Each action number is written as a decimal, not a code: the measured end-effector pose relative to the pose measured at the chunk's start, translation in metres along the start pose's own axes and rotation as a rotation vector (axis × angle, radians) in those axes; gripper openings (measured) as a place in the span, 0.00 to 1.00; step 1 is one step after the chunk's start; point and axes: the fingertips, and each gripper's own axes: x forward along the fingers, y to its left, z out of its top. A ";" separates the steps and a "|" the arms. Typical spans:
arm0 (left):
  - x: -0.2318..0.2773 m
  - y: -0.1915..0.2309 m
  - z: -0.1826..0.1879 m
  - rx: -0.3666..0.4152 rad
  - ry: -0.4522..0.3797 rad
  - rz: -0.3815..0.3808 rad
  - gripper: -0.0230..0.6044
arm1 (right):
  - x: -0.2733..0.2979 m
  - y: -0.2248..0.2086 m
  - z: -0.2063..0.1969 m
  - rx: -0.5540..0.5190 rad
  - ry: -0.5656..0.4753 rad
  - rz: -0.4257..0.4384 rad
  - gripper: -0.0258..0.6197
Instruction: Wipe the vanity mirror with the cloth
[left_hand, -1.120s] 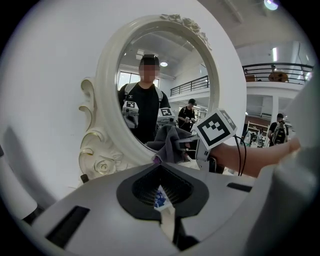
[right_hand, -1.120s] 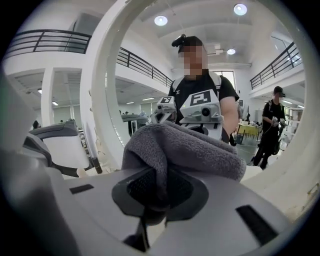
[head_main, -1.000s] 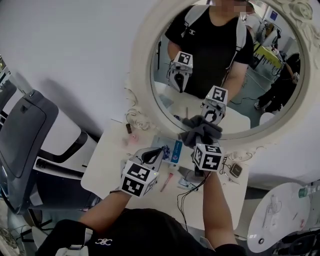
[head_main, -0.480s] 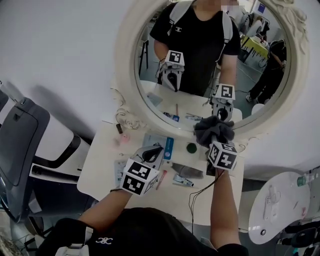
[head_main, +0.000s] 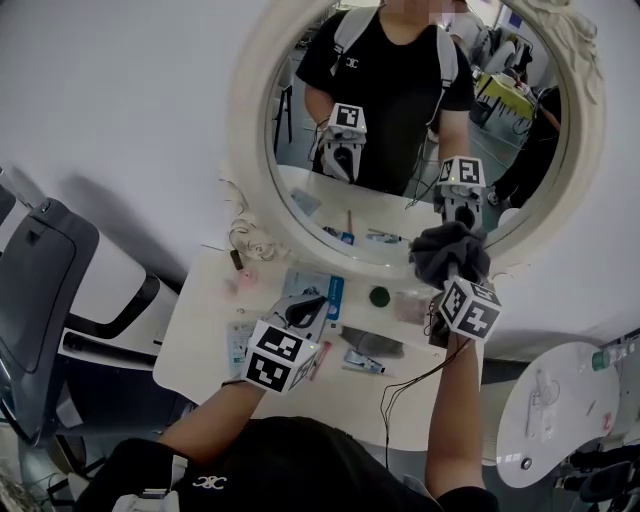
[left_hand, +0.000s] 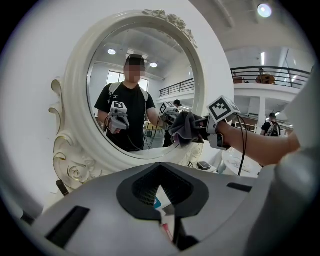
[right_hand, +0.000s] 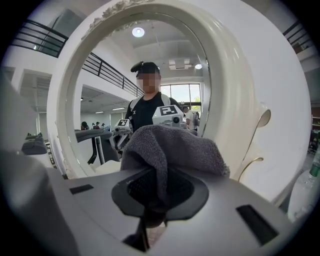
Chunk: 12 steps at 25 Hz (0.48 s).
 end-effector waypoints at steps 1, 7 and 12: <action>-0.001 0.000 0.000 -0.001 -0.001 0.003 0.05 | -0.001 -0.001 0.003 0.000 -0.007 -0.001 0.11; -0.003 0.003 -0.008 -0.015 0.010 0.018 0.05 | -0.001 0.004 0.005 0.013 -0.009 0.081 0.11; -0.006 0.009 -0.017 -0.027 0.029 0.033 0.05 | -0.001 0.007 0.008 0.061 -0.055 0.106 0.11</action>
